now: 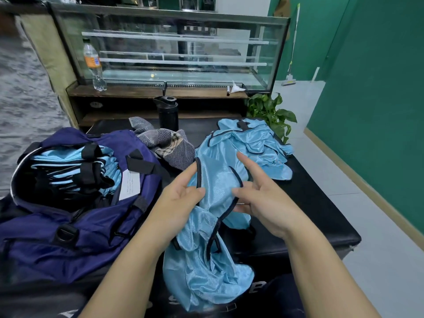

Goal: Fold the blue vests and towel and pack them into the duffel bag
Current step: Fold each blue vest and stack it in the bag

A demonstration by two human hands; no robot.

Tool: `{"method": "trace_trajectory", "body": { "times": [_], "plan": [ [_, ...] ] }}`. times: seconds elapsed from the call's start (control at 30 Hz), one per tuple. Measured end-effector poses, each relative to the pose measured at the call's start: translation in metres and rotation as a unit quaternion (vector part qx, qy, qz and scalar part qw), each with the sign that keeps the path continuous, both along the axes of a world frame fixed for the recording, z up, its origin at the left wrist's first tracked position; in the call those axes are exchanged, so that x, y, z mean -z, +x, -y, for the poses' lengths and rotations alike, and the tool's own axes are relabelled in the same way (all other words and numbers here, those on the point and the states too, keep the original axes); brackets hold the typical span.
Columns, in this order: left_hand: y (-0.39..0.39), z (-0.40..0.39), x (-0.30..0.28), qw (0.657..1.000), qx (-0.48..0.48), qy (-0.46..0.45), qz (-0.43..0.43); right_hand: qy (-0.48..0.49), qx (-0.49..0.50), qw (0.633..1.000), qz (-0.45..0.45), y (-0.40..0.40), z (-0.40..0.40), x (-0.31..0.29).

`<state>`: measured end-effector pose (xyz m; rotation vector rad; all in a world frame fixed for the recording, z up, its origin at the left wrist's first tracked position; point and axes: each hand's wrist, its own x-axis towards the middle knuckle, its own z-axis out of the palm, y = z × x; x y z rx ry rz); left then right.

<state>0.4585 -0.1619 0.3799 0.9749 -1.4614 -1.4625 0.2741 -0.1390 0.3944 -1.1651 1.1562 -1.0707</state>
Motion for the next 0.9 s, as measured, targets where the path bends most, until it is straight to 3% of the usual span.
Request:
{"method": "trace_trajectory", "body": {
  "times": [0.17,0.6,0.9],
  "plan": [
    [0.007,-0.002,-0.013,1.0,0.008,-0.026,0.015,-0.108,-0.007,0.994,-0.004,-0.001,0.001,-0.005],
    [0.009,0.002,-0.002,0.997,-0.02,-0.08,0.015,-0.128,0.034,0.99,-0.043,-0.004,-0.006,-0.013],
    [0.011,0.002,-0.001,0.986,-0.057,-0.116,0.106,-0.126,0.047,0.976,-0.173,-0.004,-0.006,-0.013]
  ]
}}
